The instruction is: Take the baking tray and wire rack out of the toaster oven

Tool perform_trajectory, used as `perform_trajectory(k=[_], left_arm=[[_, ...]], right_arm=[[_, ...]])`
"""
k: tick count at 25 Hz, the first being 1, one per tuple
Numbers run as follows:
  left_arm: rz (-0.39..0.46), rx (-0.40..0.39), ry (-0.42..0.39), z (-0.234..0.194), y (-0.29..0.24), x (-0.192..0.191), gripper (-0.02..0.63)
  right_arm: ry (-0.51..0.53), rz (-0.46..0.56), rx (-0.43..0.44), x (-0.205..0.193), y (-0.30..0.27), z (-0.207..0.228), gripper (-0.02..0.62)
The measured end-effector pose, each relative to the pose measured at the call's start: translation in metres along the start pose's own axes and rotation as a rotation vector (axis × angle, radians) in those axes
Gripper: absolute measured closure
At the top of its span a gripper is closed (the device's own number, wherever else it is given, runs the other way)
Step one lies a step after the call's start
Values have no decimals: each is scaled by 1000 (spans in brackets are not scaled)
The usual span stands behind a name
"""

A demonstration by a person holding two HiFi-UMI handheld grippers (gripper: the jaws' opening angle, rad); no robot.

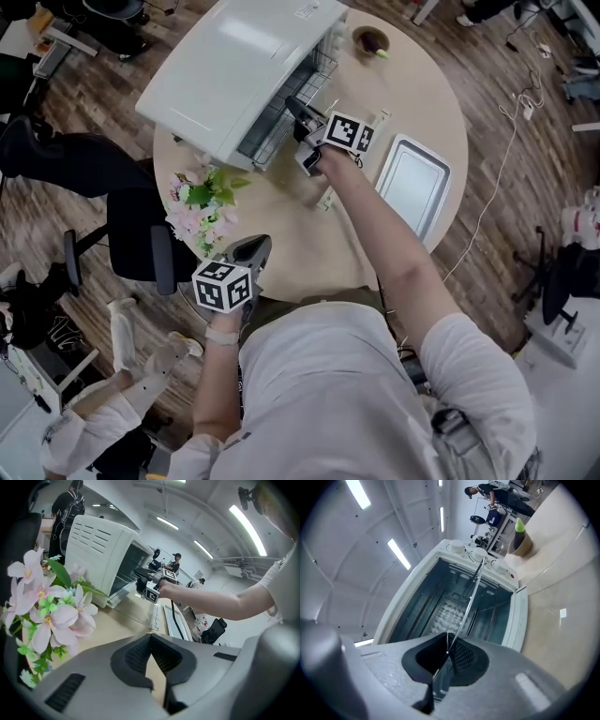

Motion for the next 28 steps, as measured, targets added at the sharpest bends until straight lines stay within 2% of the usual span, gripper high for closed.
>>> perform_trajectory(k=[13, 16, 20, 25, 28], left_arm=[[5, 0, -10, 42, -13, -29, 607], [6, 4, -13, 50, -17, -34, 607], [6, 7, -18, 60, -22, -40, 607], [2, -1, -36, 75, -30, -46, 607], [-7, -10, -47, 82, -35, -51, 607]], right_arm=[[-45, -6, 28, 4, 63, 3, 586], [28, -18, -7, 9, 84, 11, 588], [-74, 22, 30, 3, 107, 11, 588], [-74, 29, -10, 7, 140, 13, 589], [-107, 71, 43, 8, 157, 11, 589]])
Point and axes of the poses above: the fingertips, and each gripper's own axes: y backward along the fingers, z to its right, x out of its top, the point moved 9 cm from there along y, backward along the fingers, and after that the axes turned 15 degrees about y, right-handed, at the moved point
